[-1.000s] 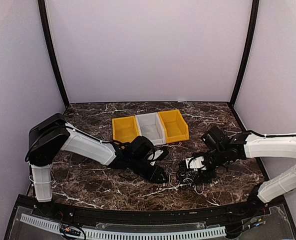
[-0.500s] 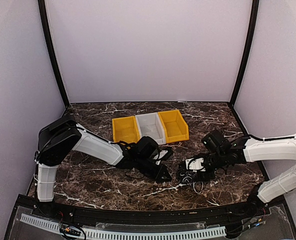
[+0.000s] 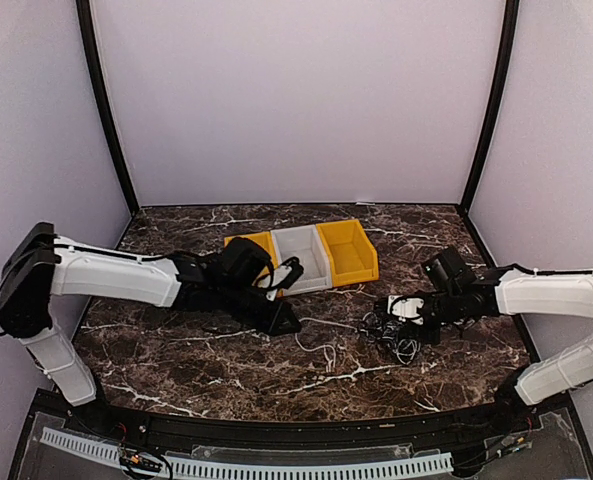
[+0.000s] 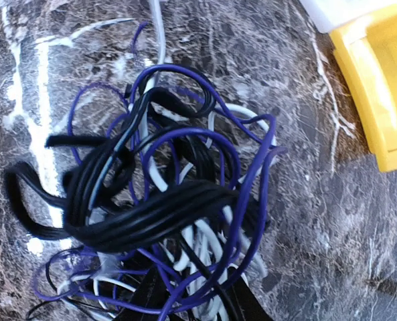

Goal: Untangle the cables

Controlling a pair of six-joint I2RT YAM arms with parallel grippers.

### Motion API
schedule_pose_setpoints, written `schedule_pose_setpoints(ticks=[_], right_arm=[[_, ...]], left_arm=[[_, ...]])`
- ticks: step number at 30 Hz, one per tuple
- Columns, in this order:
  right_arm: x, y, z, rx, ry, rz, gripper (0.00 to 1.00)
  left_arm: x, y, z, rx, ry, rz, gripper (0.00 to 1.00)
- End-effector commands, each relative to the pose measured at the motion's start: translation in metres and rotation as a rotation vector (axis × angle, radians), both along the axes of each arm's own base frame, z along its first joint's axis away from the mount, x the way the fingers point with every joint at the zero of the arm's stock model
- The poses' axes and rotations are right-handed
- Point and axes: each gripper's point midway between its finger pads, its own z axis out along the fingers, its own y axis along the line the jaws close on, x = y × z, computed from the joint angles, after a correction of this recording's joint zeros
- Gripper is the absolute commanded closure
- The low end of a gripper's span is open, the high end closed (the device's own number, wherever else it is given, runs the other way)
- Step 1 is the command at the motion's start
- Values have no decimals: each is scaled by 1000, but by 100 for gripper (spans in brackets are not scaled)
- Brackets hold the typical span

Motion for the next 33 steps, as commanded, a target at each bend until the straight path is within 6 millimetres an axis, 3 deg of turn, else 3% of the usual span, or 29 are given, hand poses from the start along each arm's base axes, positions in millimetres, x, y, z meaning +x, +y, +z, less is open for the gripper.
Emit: schedule_pose_setpoints(ticks=[1,6,9,13,15,17,20,23,33], right_arm=[[5,-15,2,19,3,-53,72],[12,-29,-1,29,18,-114,73],[13,-34,-4,34,24,-135,73],[15,-35,-3,35,24,-142,70],[16,-33,7,47,13,-130,64],[16,-23,34,102,5,-95,51],[16,2,91,232,-46,-15,30],[12,32,121,266,-98,90,22],[19,129,89,232,-31,287,21]], left_arm=[[31,64,63,21,-191,160,100],[50,108,118,62,-358,273,100],[60,128,167,48,-480,352,100],[58,130,207,-12,-541,347,100],[56,125,217,-37,-539,326,100],[53,117,220,-63,-524,294,100],[46,104,211,-80,-473,231,100],[45,102,203,-77,-446,226,100],[44,111,203,-100,-447,280,100]])
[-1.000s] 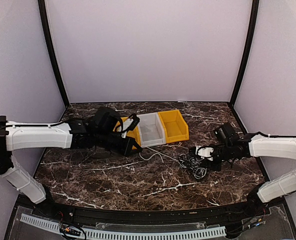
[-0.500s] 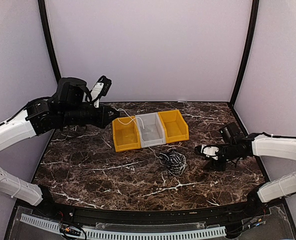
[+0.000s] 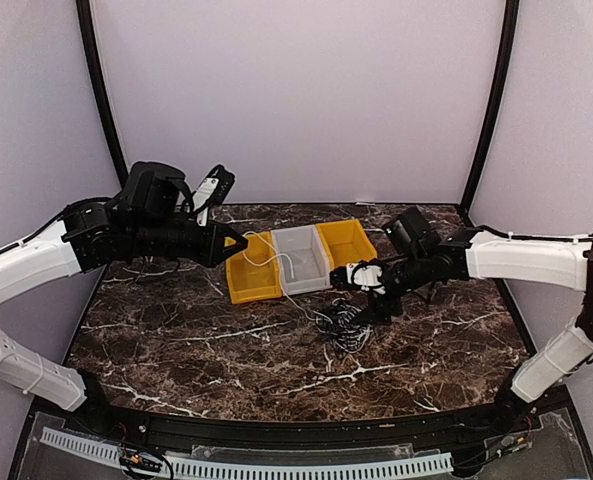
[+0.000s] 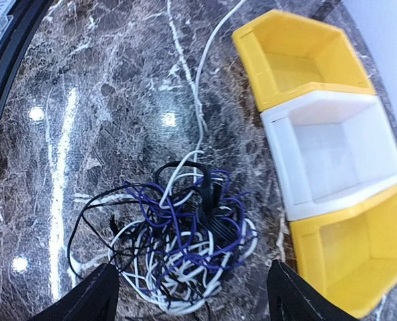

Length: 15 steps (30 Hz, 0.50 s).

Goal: Untangle the cables

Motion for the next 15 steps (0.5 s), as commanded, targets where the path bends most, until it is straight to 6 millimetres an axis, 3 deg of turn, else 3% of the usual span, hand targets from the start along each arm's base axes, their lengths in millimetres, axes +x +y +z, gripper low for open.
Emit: schedule_pose_setpoints(ticks=[1,5,9,15], right_arm=[[3,38,-7,20,23,67,20],[1,60,-28,7,78,90,16],[2,65,-55,-22,125,82,15],[6,44,-109,-155,159,16,34]], left_arm=[[-2,10,9,-37,-17,32,100],[-2,14,15,-48,-30,47,100],[-3,17,21,-54,-43,53,100],[1,23,50,-54,-108,76,100]])
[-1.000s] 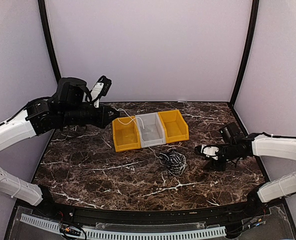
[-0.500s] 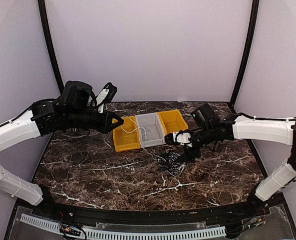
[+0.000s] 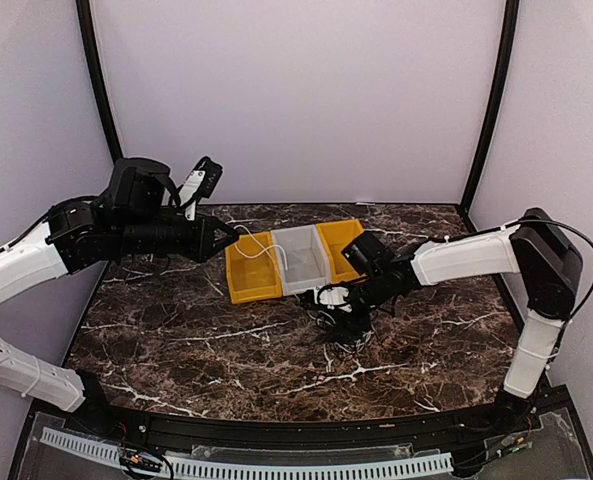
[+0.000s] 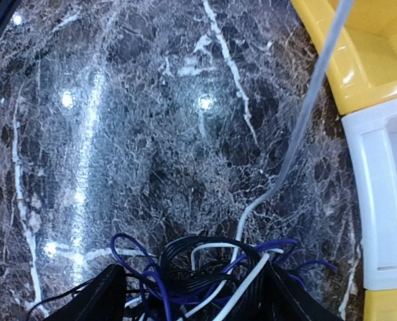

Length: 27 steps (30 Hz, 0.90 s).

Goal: Untangle the cables

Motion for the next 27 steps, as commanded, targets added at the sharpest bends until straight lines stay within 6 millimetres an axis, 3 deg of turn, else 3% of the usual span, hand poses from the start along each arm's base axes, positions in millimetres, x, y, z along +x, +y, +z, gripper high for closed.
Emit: schedule_pose_setpoints(ticks=[1,4,5,6,10,14,16,19,23,27], right_arm=[[2,-16,-32,-72,14,-52,38],[7,-29,-40,-93,29,-94,46],[9,-35,-41,-101,36,-107,47],[10,-41,-43,-111,43,-120,49],[18,-66,-44,-122,46,-175,50],[23,-87,-43,-141,40,-226,50],[22,-94,-39,-135,37,-245,48],[17,-90,-12,-66,47,-251,37],[12,-81,54,46,30,-228,25],[7,-83,113,174,-3,-240,14]], left_arm=[[8,14,48,-28,-106,57,100],[12,28,75,2,-164,111,100],[16,38,99,-7,-212,165,100],[17,45,105,6,-223,189,100],[13,82,176,-56,-365,317,100],[11,91,202,-71,-419,340,100],[13,86,201,-65,-417,328,100],[20,73,186,-39,-390,300,100],[36,52,152,24,-325,277,100],[48,42,131,61,-280,283,100]])
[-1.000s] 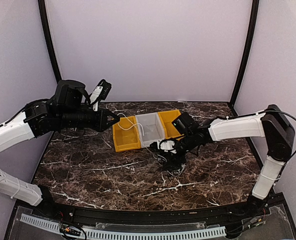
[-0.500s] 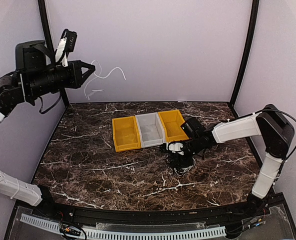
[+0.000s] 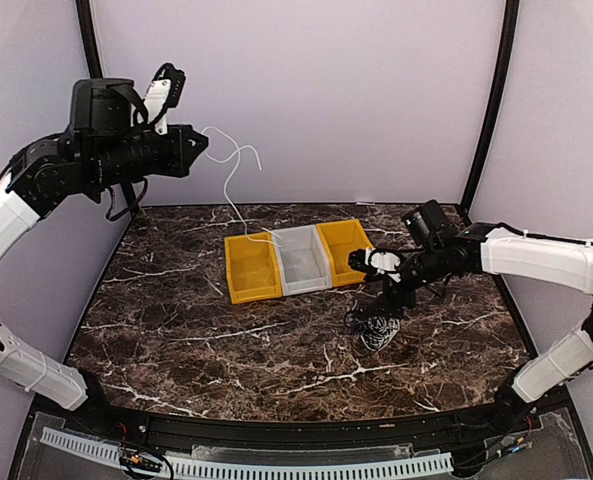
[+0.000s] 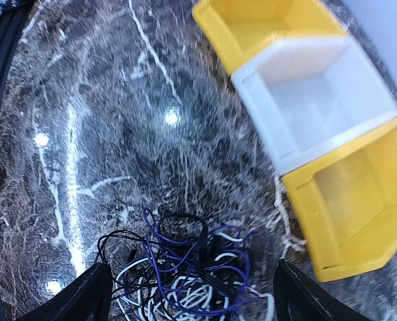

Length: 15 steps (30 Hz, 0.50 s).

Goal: Untangle the cables

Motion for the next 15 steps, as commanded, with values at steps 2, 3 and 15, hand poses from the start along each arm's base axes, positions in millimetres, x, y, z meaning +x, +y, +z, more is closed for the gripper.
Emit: schedule_pose_setpoints(ticks=[2,3,15], right_arm=[[-7,-5,76,166,-43,-28,10],[-5,-9,81,178,-61,-52,9],[51,-89,65,256,-186,-416,10]], left_arm=[[15,-12,-42,71,91,10,100],[17,-14,-47,72,103,8,100],[62,-29,-111,124,230,18,100]])
